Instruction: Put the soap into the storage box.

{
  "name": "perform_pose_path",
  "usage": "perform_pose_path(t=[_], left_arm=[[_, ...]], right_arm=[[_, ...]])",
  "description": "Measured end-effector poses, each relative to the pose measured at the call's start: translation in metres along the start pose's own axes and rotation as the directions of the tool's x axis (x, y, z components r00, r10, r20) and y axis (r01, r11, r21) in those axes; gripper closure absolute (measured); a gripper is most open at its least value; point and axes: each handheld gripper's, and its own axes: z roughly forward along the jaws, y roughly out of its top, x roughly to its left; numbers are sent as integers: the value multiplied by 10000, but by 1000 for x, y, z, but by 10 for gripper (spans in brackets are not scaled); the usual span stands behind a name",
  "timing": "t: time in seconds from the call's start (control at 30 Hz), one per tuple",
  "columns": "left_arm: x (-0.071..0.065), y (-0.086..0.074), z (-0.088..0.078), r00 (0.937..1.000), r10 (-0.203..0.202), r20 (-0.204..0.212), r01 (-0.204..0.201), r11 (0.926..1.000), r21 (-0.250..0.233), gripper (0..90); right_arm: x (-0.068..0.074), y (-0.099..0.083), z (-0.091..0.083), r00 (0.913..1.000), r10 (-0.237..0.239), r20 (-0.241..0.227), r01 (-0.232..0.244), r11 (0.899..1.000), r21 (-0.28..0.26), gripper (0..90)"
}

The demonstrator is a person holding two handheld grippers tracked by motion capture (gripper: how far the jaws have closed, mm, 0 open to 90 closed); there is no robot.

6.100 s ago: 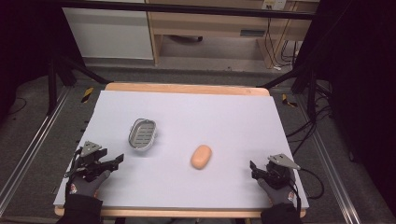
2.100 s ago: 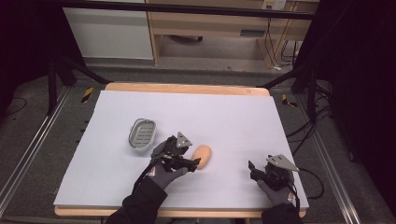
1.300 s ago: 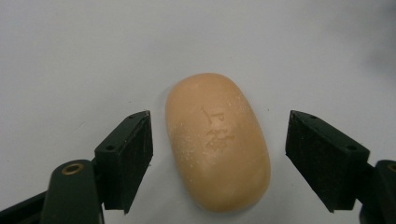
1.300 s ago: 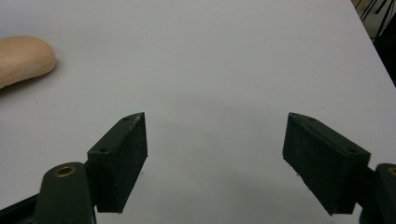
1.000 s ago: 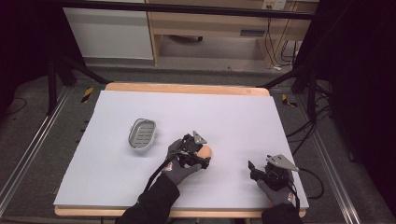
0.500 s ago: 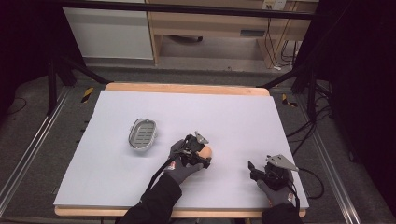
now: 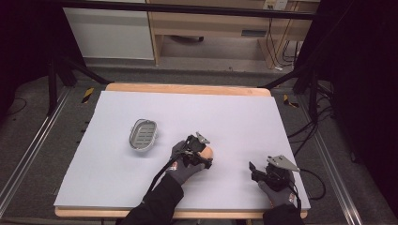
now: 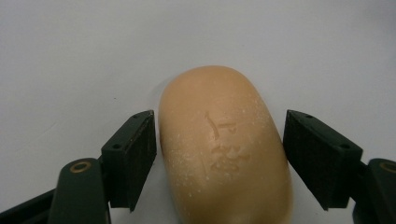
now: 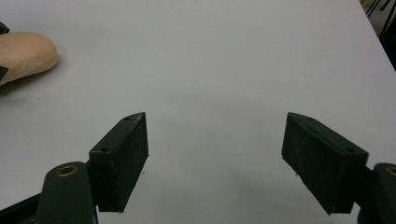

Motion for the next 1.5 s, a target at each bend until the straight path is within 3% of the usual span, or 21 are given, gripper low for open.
perform_pose_path(t=[0.47, 0.8, 1.1, 1.5], left_arm=[[0, -3, 7, 10000, -51, 27, 50, 9997, 260, 252], [-3, -1, 7, 9996, -12, -292, 25, 9990, 452, 287], [-2, -1, 6, 9999, 42, -168, -34, 9990, 442, 300], [4, -2, -16, 10000, 7, 18, -7, 10000, -65, 304]], right_arm=[[0, 0, 0, 10000, 9, -16, -9, 10000, 15, 226], [0, 0, 0, 10000, -7, -30, 7, 10000, 27, 226], [0, 0, 0, 10000, -6, -47, 6, 10000, 42, 226], [0, 0, 0, 10000, -14, -44, 14, 10000, 28, 225]])
